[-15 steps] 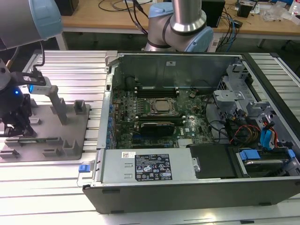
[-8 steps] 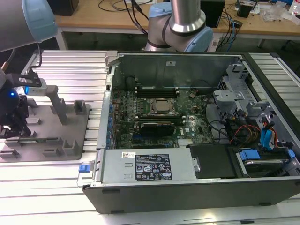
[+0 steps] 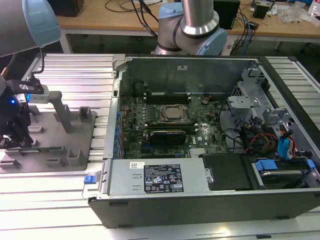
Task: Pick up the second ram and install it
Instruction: 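Pick up the second ram and move it above second insertion slot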
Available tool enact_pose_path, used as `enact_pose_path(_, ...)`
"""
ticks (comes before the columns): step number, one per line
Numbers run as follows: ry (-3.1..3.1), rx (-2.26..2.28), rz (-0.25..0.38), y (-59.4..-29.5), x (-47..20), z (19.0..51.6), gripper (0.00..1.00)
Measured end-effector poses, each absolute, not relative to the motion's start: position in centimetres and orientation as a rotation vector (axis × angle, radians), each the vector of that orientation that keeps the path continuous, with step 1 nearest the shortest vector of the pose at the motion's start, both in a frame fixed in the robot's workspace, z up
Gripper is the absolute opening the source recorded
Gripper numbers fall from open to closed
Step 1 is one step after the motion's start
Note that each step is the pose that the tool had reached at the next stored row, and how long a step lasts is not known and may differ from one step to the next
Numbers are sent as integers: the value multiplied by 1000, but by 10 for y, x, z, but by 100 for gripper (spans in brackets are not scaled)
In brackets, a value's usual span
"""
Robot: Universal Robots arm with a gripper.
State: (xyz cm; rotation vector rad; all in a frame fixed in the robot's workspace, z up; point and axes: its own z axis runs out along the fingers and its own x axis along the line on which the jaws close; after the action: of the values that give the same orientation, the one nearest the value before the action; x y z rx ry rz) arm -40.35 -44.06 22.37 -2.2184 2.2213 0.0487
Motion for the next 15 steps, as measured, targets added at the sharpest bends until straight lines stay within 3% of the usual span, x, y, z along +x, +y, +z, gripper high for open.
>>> enact_pose_path(1,2221,-2218,49,-441,-403,224,22)
enact_pose_path(15,2176,-2263,48,-441,-408,208,22)
